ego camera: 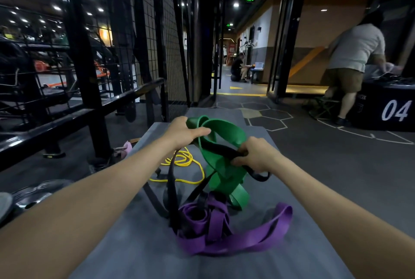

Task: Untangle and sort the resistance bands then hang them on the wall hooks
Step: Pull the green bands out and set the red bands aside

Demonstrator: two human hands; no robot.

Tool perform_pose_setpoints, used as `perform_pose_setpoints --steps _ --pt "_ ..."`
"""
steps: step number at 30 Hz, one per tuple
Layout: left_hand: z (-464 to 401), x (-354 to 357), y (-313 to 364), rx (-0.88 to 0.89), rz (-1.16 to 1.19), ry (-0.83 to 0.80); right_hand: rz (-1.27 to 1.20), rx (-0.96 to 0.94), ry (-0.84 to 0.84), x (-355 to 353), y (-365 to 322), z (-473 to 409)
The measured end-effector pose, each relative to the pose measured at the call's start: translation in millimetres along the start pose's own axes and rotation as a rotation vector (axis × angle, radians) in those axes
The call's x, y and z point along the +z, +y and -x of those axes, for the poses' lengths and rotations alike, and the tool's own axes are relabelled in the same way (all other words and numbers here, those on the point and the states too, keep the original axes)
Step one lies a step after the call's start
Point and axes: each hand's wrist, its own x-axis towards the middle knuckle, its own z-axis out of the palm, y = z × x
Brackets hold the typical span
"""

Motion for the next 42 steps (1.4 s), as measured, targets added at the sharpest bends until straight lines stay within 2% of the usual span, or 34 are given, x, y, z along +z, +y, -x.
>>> perform_pose_setpoints --steps 3,8,11,14,18,19,21,25,27,29,32,34,38,42 --pt "2 3 10 0.02 0.043 0.031 -0.222 0.032 0.056 2 -13 -3" --pt "7 25 26 0.077 0.159 -0.035 -1.099 0.285 0.073 7 -29 -4" --pt "11 33 31 0.07 0.266 -0.104 -1.344 0.377 0.072 19 -36 -9" --pt "15 28 35 0.029 0.368 -0.223 -1.517 0.448 -0.105 22 -37 -13" --pt "23 17 34 -0.057 0.244 -0.471 -1.566 0.473 -0.19 32 -38 -19" --pt "25 17 35 -0.066 0.197 -0.479 -1.584 0.481 -0.182 36 -39 -20" --pt "26 18 35 -0.054 0.117 -0.4 -1.605 0.472 -0.182 43 -40 -20" --pt "21 13 17 0.25 -0.3 -0.245 -1.625 0.451 -0.182 43 -41 -16" --pt "21 9 6 0.322 -0.395 -0.166 -1.592 0.428 -0.186 44 -40 -15" --pt "22 6 -4 0.328 -0.381 -0.105 -1.589 0.435 -0.173 45 -36 -14" --pt "25 5 -14 0.238 -0.205 -0.126 -1.596 0.412 -0.131 41 -30 -9" --pt "25 5 -21 0.228 -0.181 -0.178 -1.565 0.37 -0.111 40 -28 -4" --pt "26 7 -26 0.21 -0.179 -0.358 -1.604 0.267 -0.177 34 -19 3" --pt "29 19 -29 0.163 -0.062 -0.402 -1.489 0.115 -0.265 22 -18 9"
